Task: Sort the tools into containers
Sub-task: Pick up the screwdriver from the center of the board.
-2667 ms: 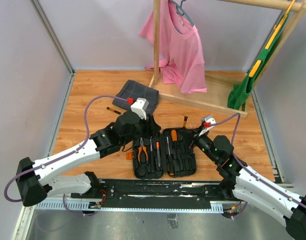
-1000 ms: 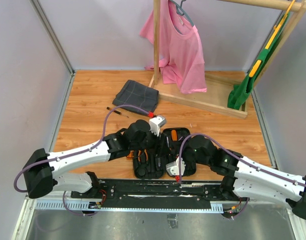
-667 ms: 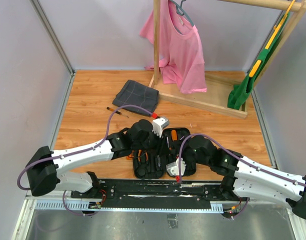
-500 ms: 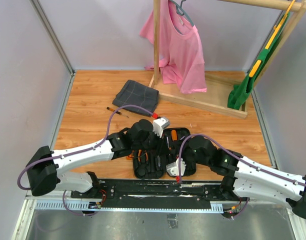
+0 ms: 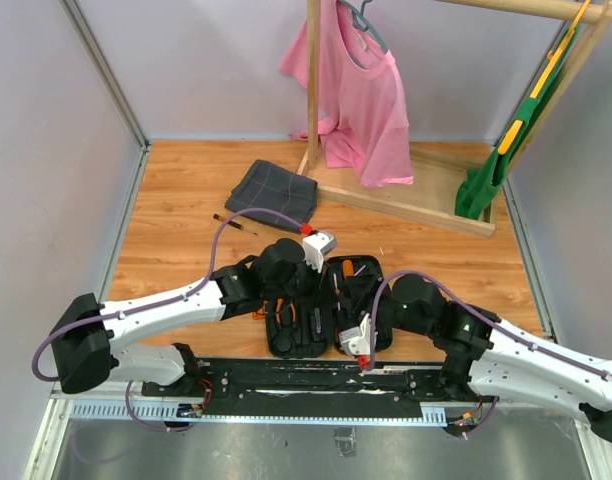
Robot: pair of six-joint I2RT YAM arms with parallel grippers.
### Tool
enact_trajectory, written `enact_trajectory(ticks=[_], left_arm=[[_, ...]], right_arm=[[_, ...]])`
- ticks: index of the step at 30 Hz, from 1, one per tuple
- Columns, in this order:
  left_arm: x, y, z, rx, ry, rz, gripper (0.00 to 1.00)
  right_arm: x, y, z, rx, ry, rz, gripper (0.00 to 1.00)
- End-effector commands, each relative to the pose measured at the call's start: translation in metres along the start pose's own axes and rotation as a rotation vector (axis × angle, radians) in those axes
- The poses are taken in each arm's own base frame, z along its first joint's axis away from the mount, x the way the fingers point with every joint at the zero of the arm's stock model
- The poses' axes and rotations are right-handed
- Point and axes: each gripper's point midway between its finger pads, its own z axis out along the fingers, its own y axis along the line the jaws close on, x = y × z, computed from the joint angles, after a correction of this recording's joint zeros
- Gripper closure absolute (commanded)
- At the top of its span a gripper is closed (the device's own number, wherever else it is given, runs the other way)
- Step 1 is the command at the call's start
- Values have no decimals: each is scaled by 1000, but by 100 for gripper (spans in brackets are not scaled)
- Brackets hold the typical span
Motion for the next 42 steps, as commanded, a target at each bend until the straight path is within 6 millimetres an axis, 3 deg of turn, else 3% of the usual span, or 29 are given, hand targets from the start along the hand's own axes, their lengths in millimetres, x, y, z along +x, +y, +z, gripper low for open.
enact_trajectory(ticks=[1, 8, 15, 18, 22, 30, 36, 42], left_arm=[[-24, -2, -10, -29, -101, -1, 99], [-35, 4, -20, -62, -189, -17, 100], [-48, 7, -30, -86, -260, -24, 99], [-50, 8, -34, -90, -280, -25, 100], [-55, 9, -40, -93, -321, -40, 100], [-58, 14, -40, -126, -342, -53, 99], [-63, 15, -40, -132, -363, -58, 99], [-64, 15, -43, -126, -384, -55, 99]], right_arm=[[-21, -12, -13, 50, -97, 51, 50], [-37, -45, -43, 277, -221, 273, 38], [-41, -61, -63, 513, -355, 601, 39], [-40, -61, -62, 560, -416, 809, 38], [-21, -61, -59, 642, -396, 1159, 35], [20, -27, -41, 763, -202, 1793, 35], [21, -16, -22, 735, -120, 1969, 27], [24, -29, -21, 824, -194, 2113, 30]])
